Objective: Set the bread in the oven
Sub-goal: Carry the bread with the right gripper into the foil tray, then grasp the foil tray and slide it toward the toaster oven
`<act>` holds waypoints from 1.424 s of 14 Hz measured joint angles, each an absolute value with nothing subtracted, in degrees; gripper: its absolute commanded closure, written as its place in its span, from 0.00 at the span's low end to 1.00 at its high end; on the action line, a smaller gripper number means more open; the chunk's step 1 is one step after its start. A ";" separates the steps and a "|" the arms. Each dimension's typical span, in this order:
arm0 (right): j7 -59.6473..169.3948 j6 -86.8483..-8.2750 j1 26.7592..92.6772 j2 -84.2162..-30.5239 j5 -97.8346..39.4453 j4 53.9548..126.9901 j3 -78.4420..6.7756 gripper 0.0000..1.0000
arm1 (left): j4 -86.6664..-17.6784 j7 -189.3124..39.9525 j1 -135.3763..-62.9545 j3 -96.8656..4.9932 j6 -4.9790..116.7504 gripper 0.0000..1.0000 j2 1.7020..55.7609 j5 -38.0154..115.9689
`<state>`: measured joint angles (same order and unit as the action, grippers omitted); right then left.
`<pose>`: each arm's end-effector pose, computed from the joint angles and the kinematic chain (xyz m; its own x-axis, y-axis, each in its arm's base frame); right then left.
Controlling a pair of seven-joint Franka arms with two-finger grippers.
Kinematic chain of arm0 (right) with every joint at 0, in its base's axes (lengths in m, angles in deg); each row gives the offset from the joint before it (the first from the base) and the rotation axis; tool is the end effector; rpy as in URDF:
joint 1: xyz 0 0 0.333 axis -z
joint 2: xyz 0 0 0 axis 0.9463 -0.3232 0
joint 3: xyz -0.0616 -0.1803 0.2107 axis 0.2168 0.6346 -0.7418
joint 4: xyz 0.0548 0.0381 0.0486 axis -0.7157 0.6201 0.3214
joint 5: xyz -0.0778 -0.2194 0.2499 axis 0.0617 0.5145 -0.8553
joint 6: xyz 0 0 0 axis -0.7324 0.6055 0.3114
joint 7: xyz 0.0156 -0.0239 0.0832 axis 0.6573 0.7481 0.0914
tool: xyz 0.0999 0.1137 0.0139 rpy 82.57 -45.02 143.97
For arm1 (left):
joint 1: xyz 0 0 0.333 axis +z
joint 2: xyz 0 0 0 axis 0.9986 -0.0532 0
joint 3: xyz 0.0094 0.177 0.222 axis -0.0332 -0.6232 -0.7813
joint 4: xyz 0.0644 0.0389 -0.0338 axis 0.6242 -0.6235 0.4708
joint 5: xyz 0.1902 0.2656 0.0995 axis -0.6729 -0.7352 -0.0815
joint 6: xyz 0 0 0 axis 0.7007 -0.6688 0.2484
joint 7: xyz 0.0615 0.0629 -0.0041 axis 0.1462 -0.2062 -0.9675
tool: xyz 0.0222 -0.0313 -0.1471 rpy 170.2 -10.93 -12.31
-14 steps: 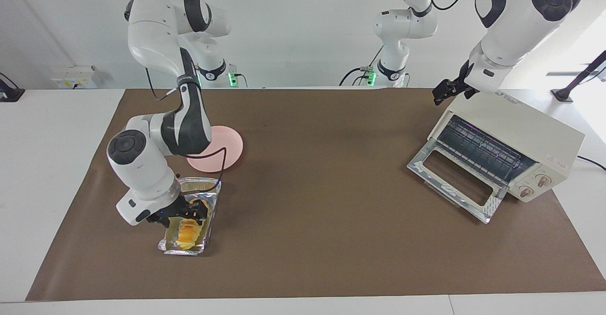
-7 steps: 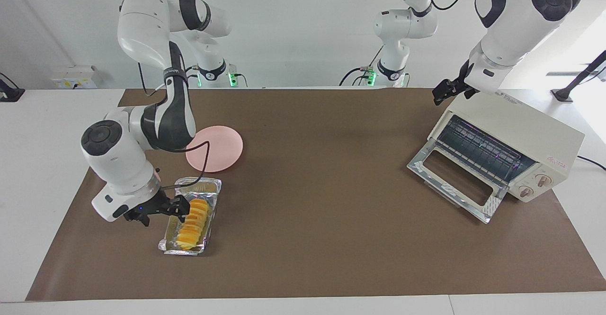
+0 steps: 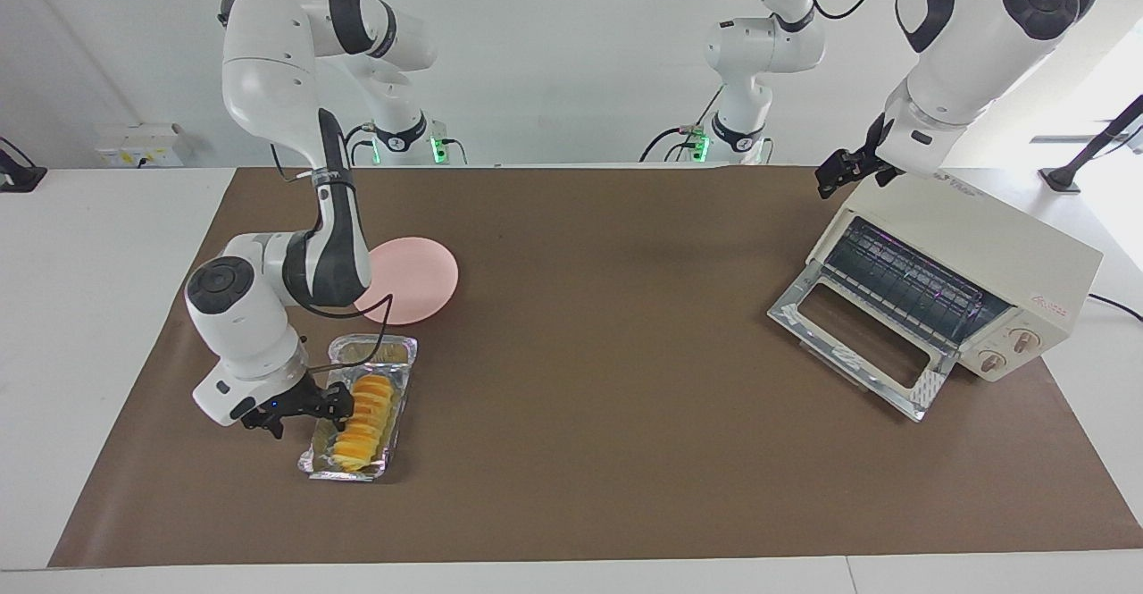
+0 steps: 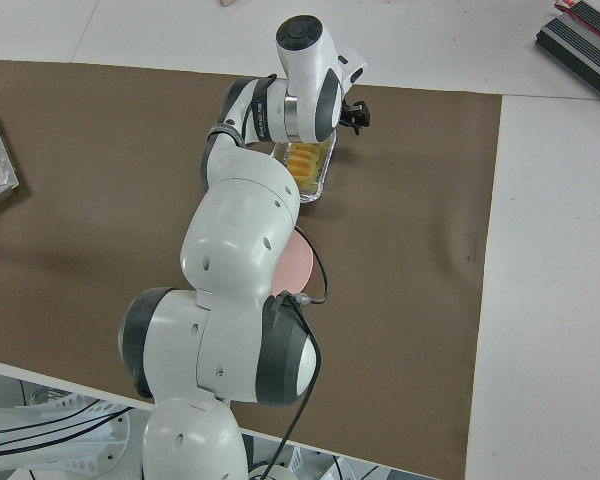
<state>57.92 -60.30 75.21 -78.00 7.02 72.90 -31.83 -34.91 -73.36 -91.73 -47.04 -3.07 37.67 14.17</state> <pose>0.6671 -0.0211 0.2729 0.9832 0.1205 0.1374 0.1127 -0.9916 0.0630 0.4688 -0.0562 0.5130 0.9646 0.1309 -0.2290 0.1227 -0.9912 -0.0497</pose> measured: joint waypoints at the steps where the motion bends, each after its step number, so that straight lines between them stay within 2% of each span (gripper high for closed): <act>1: 57.92 -60.30 75.21 -77.60 7.02 73.21 -31.83 0.85 | -34.91 -73.36 -91.73 -47.04 -3.07 0.00 37.67 14.17; 2: 57.92 -60.30 75.21 -77.22 7.02 73.52 -31.83 1.00 | -34.91 -73.36 -91.73 -47.04 -3.07 0.00 37.67 14.17; 13: 57.92 -62.03 75.00 -76.22 7.00 74.73 -32.50 1.00 | -34.91 -73.36 -91.73 -47.04 -3.07 0.00 37.67 14.17; 15: 57.92 -57.78 74.95 -75.62 6.73 72.99 -33.25 1.00 | -34.91 -73.36 -91.73 -47.04 -3.07 0.00 37.67 14.17; 20: 59.89 -39.45 72.91 -71.84 3.15 63.10 -36.81 1.00 | -34.91 -73.36 -91.73 -47.04 -3.07 0.00 37.67 14.17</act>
